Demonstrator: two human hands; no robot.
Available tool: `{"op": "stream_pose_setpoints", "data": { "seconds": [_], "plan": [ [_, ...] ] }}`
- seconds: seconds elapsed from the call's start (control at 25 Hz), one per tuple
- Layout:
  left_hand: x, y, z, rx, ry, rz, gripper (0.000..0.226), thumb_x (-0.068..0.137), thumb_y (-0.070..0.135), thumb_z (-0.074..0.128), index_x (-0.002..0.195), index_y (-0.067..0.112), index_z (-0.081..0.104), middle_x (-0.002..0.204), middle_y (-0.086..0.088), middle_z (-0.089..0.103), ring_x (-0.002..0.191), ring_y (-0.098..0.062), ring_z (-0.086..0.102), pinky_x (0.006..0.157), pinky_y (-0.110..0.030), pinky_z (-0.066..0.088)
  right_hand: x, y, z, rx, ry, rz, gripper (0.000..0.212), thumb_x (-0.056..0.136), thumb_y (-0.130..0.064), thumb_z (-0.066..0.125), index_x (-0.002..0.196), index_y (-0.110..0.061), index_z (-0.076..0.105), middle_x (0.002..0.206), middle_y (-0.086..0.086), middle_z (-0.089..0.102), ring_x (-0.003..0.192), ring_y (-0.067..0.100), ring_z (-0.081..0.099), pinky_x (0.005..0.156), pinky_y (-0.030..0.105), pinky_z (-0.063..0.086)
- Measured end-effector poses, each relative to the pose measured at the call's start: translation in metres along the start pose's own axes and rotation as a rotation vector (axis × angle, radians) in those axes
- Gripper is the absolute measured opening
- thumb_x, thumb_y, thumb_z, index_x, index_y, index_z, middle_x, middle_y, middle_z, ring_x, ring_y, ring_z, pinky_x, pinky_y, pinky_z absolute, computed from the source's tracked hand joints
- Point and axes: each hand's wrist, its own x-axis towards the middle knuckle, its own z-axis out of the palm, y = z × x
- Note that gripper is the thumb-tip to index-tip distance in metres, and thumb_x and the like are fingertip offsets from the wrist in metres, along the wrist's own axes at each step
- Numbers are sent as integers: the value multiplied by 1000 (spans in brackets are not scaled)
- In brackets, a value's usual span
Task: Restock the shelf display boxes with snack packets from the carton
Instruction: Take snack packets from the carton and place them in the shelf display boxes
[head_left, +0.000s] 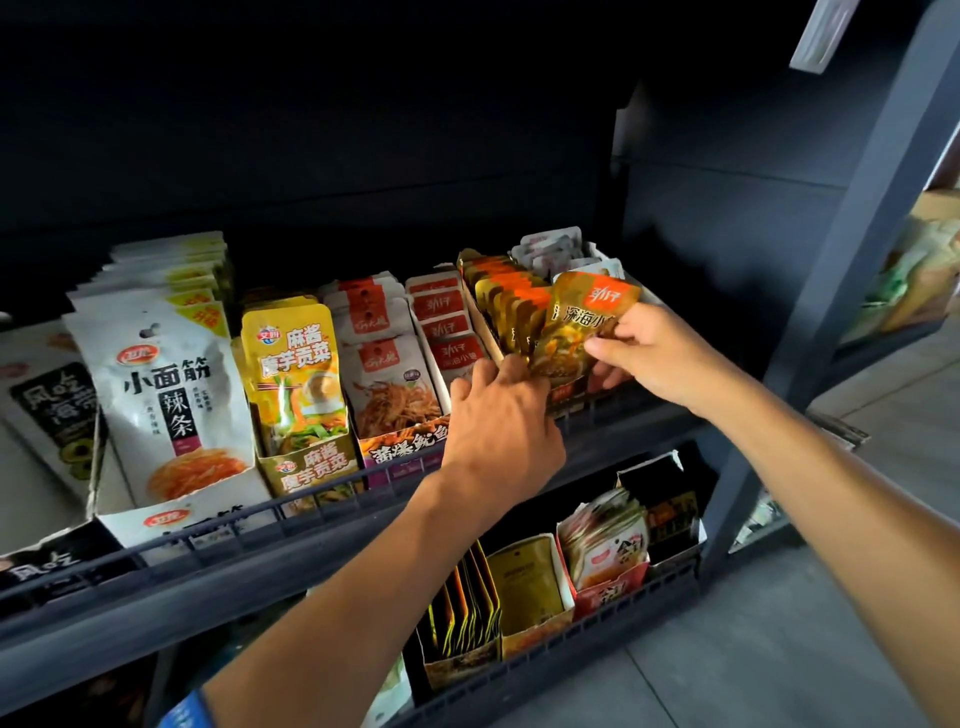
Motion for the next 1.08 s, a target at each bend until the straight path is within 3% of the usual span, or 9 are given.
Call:
{"op": "stream_pose_setpoints", "data": {
  "seconds": [0.12, 0.24, 0.56, 0.64, 0.72, 0.8, 0.88, 0.96, 1.08],
  "plan": [
    [1, 2, 2, 49, -29, 11, 40, 90, 31, 50, 128, 18, 55, 130, -5, 46, 120, -29, 40, 100, -45, 33, 5, -3, -6, -144, 38, -23, 12, 95, -22, 63, 107, -24, 61, 86, 0, 71, 73, 17, 72, 76, 41, 61],
    [0, 2, 5, 82, -15, 21, 38, 89, 30, 52, 125, 20, 57, 127, -6, 42, 119, -29, 38, 99, -45, 33, 7, -7, -7, -288, 36, -42, 19, 93, -32, 63, 112, -27, 61, 93, -4, 66, 84, 17, 66, 80, 43, 58],
    [-4, -8, 5, 50, -15, 51, 42, 88, 29, 53, 129, 24, 55, 133, -2, 40, 123, -26, 36, 101, -44, 30, 0, -25, -1, -549, -5, -122, 11, 98, -25, 59, 104, -19, 52, 77, -17, 43, 65, -4, 40, 53, 12, 28],
    [-5, -8, 6, 33, -11, 53, 41, 88, 28, 53, 129, 24, 56, 134, -2, 40, 123, -26, 36, 102, -44, 29, -3, -22, 2, -546, -24, -130, 13, 96, -23, 62, 107, -21, 54, 80, -16, 48, 64, -6, 40, 52, 9, 29],
    [-6, -9, 6, 25, 0, 54, 40, 88, 27, 53, 128, 25, 57, 133, -2, 40, 123, -26, 36, 102, -44, 29, -1, -17, 3, -560, -36, -92, 28, 92, -25, 68, 117, -15, 59, 104, -5, 61, 74, -1, 49, 63, 12, 35],
    [-6, -10, 6, 17, 8, 48, 39, 88, 27, 53, 126, 25, 59, 131, -3, 41, 122, -26, 36, 101, -44, 30, -3, -16, 2, -492, 72, -70, 47, 87, -23, 72, 129, -18, 51, 127, 0, 56, 96, 11, 55, 78, 23, 41],
    [-6, -11, 6, 17, 4, 57, 39, 88, 27, 53, 126, 25, 59, 131, -3, 41, 122, -25, 36, 101, -43, 30, -10, -21, 7, -414, 230, -211, 62, 85, -14, 67, 140, -24, 38, 141, 0, 48, 117, 15, 53, 90, 29, 43],
    [-7, -13, 5, 21, 16, 72, 40, 88, 27, 52, 127, 26, 59, 131, -3, 41, 120, -25, 35, 99, -42, 30, -17, -25, 17, -556, 149, -358, 70, 89, -10, 56, 151, -26, 26, 155, -2, 33, 131, 19, 45, 103, 37, 45],
    [-8, -17, 3, 29, 23, 90, 41, 88, 27, 52, 128, 28, 59, 129, -3, 40, 118, -25, 36, 98, -41, 31, -19, -23, 23, -631, 70, -313, 74, 92, -16, 53, 156, -25, 17, 163, -7, 13, 146, 20, 26, 113, 42, 36]
  ]
}}
